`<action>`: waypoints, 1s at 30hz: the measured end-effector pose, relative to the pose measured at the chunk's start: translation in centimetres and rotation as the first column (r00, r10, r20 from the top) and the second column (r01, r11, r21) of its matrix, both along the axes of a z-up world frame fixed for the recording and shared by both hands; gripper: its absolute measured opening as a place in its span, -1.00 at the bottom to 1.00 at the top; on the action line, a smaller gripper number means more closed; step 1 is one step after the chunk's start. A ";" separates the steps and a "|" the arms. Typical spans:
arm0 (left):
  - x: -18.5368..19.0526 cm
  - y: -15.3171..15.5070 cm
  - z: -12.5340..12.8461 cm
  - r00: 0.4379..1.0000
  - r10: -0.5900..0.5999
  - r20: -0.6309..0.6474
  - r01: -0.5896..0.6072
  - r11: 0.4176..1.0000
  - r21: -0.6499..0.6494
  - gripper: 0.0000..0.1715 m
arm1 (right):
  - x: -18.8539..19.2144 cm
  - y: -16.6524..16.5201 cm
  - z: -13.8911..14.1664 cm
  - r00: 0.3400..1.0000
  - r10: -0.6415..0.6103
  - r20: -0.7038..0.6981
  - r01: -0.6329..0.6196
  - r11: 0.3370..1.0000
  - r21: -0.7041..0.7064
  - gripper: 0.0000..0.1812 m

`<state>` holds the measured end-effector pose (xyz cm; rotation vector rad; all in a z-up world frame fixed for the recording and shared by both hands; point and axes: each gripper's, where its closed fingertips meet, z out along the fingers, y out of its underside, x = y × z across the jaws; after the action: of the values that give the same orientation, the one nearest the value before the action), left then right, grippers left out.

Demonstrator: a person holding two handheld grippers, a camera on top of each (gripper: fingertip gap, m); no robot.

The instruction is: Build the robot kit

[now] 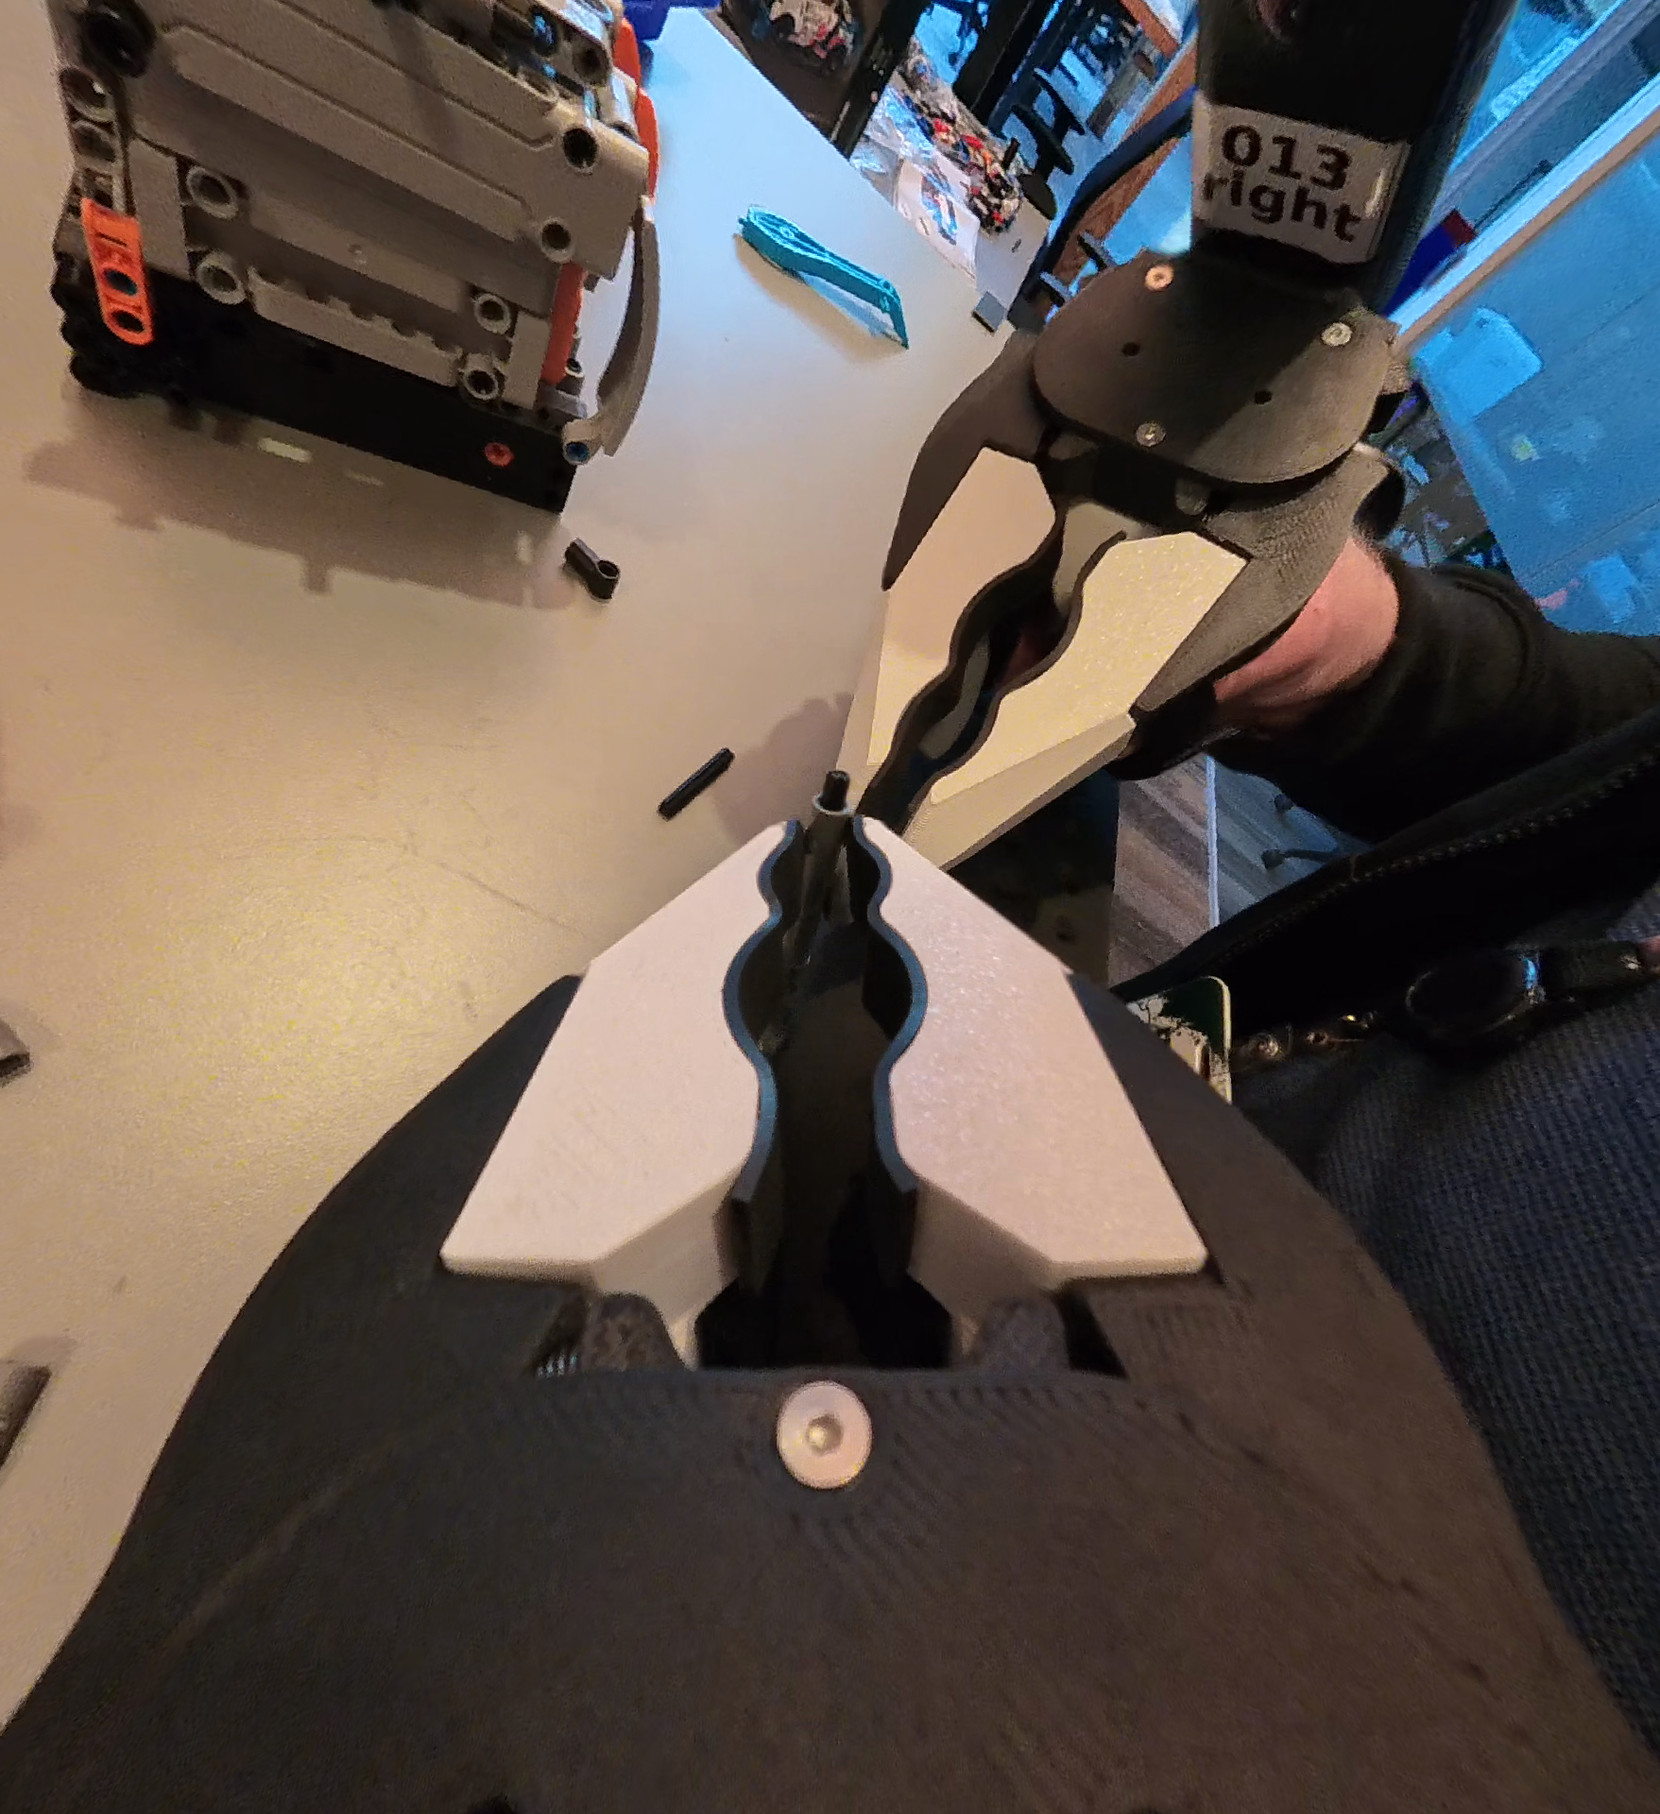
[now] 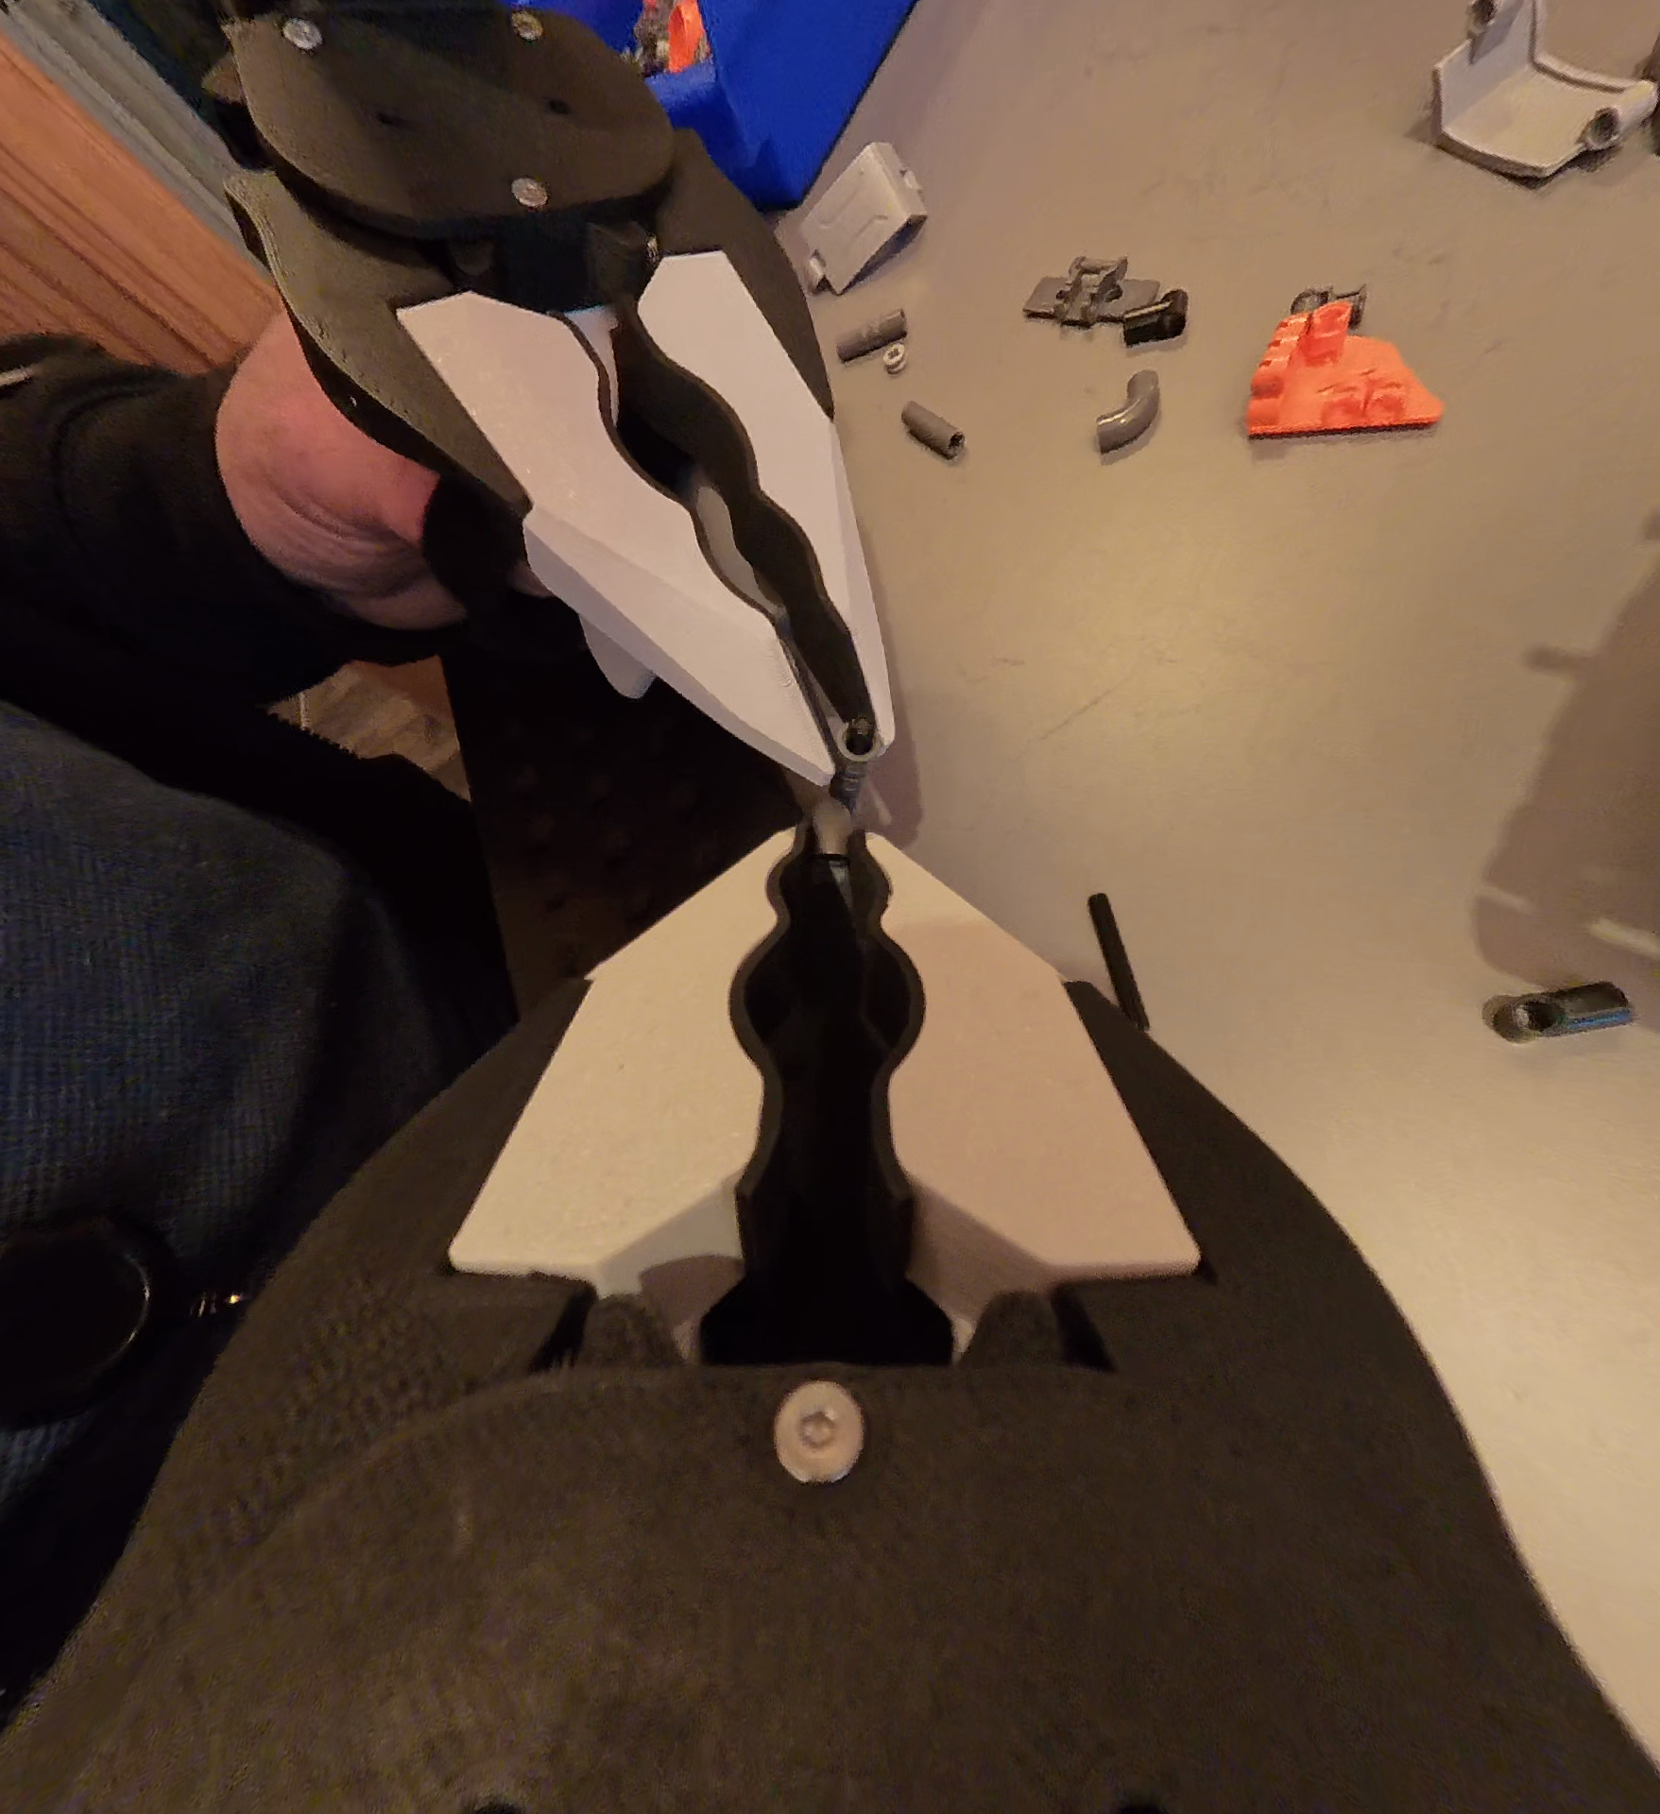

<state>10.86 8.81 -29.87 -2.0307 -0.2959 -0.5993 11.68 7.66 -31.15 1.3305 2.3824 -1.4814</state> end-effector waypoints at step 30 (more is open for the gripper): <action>0.5 -0.5 -0.5 0.999 -0.037 0.024 0.038 0.999 -0.023 -0.92 | -1.4 0.4 2.1 0.999 -0.036 -0.002 0.035 0.976 -0.215 -0.95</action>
<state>11.39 8.30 -30.35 -2.0568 -0.2808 -0.6464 10.31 8.06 -29.09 1.3255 2.1368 -1.6983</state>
